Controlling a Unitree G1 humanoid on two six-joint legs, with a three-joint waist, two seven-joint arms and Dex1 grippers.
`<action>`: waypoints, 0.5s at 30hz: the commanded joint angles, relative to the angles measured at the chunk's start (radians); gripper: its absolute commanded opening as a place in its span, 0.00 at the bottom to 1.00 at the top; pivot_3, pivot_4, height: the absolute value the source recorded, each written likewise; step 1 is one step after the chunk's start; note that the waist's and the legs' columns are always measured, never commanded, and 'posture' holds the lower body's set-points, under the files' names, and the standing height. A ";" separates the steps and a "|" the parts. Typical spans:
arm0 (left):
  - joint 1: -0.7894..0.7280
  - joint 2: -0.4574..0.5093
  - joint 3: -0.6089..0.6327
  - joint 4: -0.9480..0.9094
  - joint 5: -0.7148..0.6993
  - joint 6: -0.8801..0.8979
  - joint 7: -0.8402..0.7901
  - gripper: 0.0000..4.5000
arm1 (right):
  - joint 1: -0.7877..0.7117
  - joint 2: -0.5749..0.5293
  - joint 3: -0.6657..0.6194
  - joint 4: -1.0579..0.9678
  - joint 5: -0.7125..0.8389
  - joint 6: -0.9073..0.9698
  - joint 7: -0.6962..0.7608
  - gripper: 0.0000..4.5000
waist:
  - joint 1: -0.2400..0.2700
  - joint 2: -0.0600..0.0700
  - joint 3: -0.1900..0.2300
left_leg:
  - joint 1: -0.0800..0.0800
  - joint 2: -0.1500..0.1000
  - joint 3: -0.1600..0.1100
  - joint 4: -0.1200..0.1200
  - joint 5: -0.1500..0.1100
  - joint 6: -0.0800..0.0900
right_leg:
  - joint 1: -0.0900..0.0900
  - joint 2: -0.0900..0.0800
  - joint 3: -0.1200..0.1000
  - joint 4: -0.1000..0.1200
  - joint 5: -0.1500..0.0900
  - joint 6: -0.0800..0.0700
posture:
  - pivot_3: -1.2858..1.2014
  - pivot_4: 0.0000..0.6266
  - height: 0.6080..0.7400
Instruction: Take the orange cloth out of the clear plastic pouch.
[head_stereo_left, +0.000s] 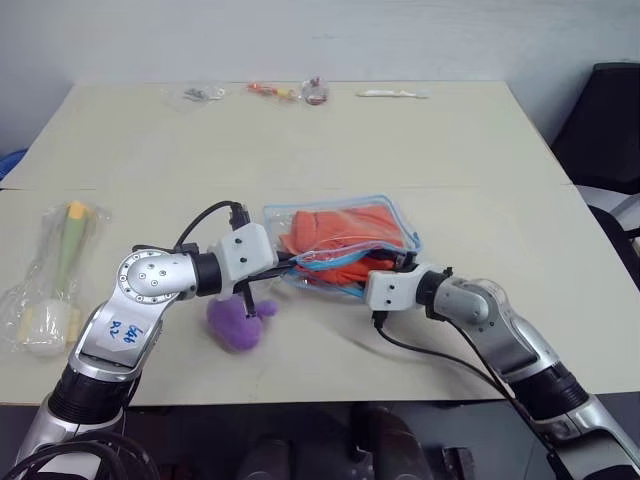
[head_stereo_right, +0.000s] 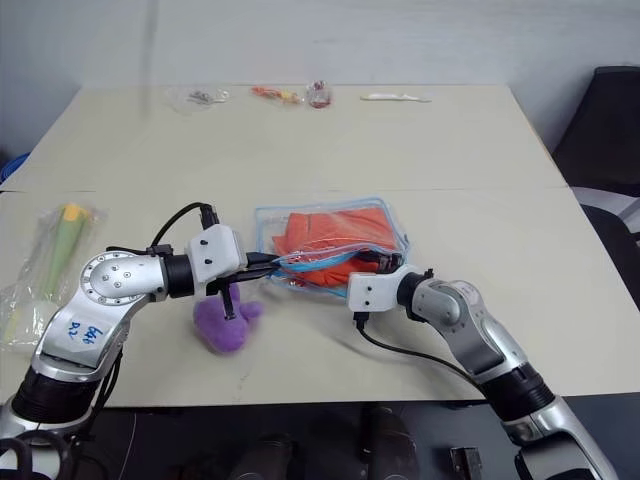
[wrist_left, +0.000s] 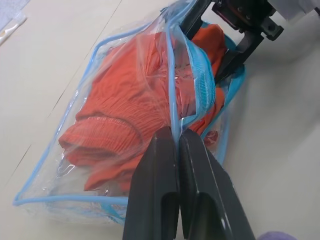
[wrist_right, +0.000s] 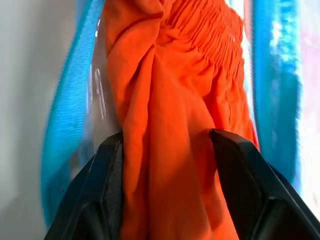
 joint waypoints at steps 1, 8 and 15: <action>-0.010 -0.007 0.004 -0.037 -0.006 -0.008 0.004 0.00 | -0.030 0.026 0.035 0.088 -0.061 -0.017 -0.023 0.59 | -0.004 0.000 0.000 | 0.000 0.000 0.000 0.000 0.000 0.000 | 0.000 0.000 0.000 0.000 0.000 0.000 | 0.52 0.24 1.00; -0.011 -0.012 0.007 -0.039 -0.005 -0.002 0.011 0.00 | -0.093 0.083 0.078 0.254 -0.109 -0.063 -0.062 0.50 | -0.014 -0.001 -0.002 | 0.001 0.001 0.000 0.000 0.000 0.000 | 0.001 0.000 0.000 0.001 0.000 0.000 | 0.52 0.24 1.00; -0.007 -0.011 0.009 -0.037 -0.003 0.007 0.020 0.00 | -0.075 0.083 0.055 0.252 -0.077 -0.077 -0.052 0.01 | -0.012 -0.002 -0.002 | 0.002 0.001 0.000 0.000 0.000 0.000 | 0.002 0.000 0.000 0.001 0.000 0.000 | 0.52 0.24 1.00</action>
